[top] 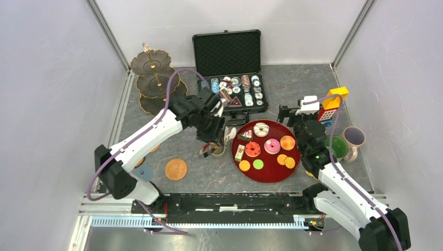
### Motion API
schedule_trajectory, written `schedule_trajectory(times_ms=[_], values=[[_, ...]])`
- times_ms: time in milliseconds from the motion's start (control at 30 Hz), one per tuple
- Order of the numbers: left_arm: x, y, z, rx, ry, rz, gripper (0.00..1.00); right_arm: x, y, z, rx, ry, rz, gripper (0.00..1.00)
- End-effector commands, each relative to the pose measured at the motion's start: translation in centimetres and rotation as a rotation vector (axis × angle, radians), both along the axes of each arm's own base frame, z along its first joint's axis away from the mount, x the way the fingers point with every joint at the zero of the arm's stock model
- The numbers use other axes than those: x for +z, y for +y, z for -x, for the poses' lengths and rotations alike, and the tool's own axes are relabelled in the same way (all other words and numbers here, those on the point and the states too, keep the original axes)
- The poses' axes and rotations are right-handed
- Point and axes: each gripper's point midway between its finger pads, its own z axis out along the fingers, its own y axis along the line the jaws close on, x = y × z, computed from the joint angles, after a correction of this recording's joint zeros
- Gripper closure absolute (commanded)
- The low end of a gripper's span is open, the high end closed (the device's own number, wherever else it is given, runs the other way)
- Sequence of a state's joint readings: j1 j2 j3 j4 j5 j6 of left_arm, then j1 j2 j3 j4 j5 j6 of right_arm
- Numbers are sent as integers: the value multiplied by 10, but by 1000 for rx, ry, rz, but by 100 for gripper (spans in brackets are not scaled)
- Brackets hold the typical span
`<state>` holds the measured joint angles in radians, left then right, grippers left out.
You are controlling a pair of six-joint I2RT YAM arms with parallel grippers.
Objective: Serve the afternoon tea
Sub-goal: Adjust the clamp at the center of the board.
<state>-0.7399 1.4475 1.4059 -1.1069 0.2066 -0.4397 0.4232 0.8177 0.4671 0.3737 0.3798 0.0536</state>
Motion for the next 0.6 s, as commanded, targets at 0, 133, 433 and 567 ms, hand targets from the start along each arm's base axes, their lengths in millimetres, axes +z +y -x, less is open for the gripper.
schedule_trajectory(times_ms=[0,133,433,567], values=[[27,-33,-7,-117,-118,16,43,-6,-18,-2,-82,27,101,2],[24,-52,-10,-162,-137,-16,43,-6,-18,-3,-72,48,147,2],[13,-91,1,-254,-128,-69,43,0,-48,6,-190,78,206,2],[-1,-93,9,-276,-97,-109,42,-4,-54,8,-214,78,215,2]])
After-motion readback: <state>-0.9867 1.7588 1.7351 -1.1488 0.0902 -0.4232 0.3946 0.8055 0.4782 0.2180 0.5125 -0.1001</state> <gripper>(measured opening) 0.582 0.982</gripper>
